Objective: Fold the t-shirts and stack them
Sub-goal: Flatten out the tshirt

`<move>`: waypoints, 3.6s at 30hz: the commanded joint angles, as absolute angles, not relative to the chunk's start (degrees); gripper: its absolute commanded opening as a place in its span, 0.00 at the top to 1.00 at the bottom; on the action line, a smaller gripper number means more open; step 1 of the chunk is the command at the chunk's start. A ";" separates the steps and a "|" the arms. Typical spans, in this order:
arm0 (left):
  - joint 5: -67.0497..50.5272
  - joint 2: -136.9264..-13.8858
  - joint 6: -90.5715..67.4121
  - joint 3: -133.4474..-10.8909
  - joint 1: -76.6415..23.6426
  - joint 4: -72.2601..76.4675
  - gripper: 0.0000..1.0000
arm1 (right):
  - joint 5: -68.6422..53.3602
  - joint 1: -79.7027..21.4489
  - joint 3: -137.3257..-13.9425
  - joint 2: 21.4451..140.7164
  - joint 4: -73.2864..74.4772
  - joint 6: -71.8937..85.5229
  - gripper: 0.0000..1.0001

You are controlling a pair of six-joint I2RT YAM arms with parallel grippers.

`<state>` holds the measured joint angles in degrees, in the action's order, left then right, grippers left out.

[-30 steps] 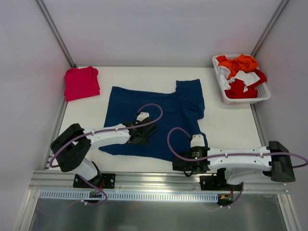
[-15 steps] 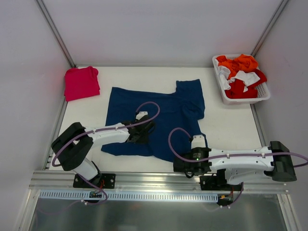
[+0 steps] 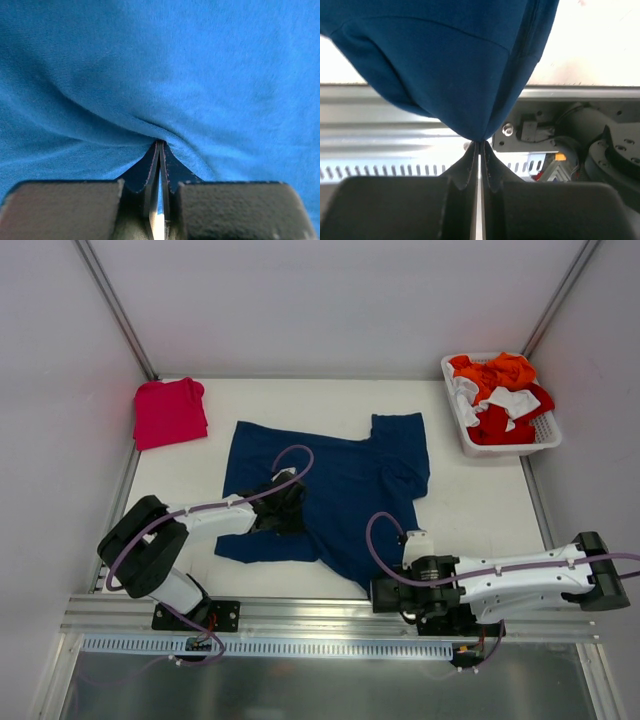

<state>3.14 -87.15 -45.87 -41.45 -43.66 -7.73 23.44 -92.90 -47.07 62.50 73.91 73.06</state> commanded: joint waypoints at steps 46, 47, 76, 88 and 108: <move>11.25 -77.07 -32.35 -55.01 -42.01 -20.65 0.01 | 43.61 -73.15 -65.84 70.59 72.87 49.65 0.99; 11.16 -78.12 -32.00 -56.93 -41.84 -20.65 0.01 | 42.11 -70.86 -64.44 68.84 68.34 45.92 0.99; 0.18 -110.56 -30.15 -81.98 -16.53 -18.19 0.08 | 1.85 -23.38 -95.09 119.35 38.58 12.48 1.00; -4.22 -117.15 -28.65 -88.85 -15.73 -19.07 0.09 | 4.83 -18.81 -95.89 116.98 42.63 8.18 0.99; -11.86 -128.23 -31.73 -100.01 -10.90 -24.08 0.10 | 2.11 -16.97 -116.69 135.95 50.97 8.09 0.99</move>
<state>-9.65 -125.89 -30.79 -97.30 -12.19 -21.98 3.40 -18.31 -111.22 132.53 47.40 9.15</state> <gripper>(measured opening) 0.904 0.009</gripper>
